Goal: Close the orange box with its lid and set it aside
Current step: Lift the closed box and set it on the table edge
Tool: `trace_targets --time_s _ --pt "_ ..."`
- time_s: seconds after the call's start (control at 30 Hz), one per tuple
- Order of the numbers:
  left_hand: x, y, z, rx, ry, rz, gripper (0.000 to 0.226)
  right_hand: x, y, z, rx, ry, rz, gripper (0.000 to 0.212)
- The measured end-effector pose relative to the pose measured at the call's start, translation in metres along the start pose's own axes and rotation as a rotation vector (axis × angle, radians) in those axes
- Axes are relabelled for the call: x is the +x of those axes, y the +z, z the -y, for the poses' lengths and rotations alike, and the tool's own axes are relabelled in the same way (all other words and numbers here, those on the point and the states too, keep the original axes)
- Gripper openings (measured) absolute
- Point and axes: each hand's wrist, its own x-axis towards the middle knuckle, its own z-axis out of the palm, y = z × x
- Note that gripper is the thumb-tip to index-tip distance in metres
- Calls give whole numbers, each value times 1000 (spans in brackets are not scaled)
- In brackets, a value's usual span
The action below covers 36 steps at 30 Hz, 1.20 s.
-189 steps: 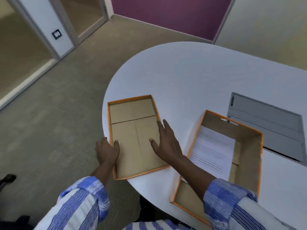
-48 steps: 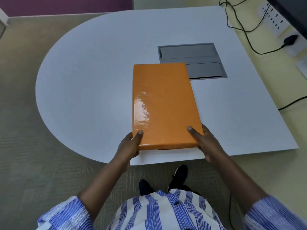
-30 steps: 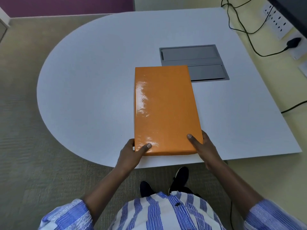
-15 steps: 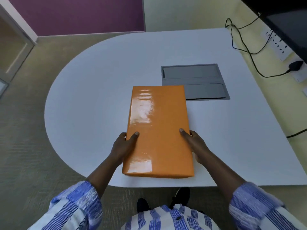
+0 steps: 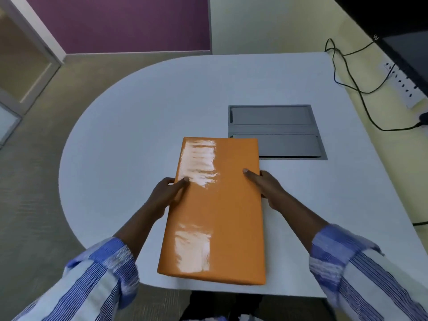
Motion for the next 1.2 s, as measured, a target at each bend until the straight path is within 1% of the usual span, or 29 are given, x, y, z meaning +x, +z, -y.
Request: trace_targets --time_s 0.1,0.13,0.23,0.3,0.33,0.47,0.57,0.63,0.73,0.83,0.9,0.93,0.97,1.03,1.13,1.2 --pt "40 5 -36 18 26 3 58 25 4 29 36 15 -54 69" --pt "53 7 -47 10 25 -15 61 33 6 36 52 26 -80 70" --pt "84 14 -70 -26 -27 -47 80 54 11 51 57 88 -182 70" --pt "98 17 -75 -34 -79 -20 95 63 16 54 82 123 -232 71" --pt "102 19 -75 -36 -93 -2 98 66 17 54 98 137 -250 74" --pt "116 21 -70 -58 -115 11 99 74 21 49 106 150 -307 81" --pt "121 17 -68 -123 -146 62 103 76 22 47 98 162 -338 98" --pt "121 14 -69 -161 -155 109 102 75 24 48 81 162 -342 102" --pt "114 8 -70 -209 -146 181 88 69 23 51 116 176 -307 100" --pt "99 3 -56 -206 -39 242 66 55 16 46 174 175 -210 91" --pt "84 0 -36 -295 6 312 60 37 12 35 146 142 -145 80" --pt "76 0 -24 -352 -11 321 60 27 11 27 117 129 -114 75" --pt "69 -1 -12 -388 -41 295 61 18 11 16 97 126 -87 72" --pt "58 1 13 -419 -107 255 66 4 11 -8 105 155 -42 73" --pt "45 9 37 -531 -151 364 80 -12 14 -39 246 202 31 69" --pt "37 12 37 -583 -195 384 83 -19 14 -48 336 212 40 68"
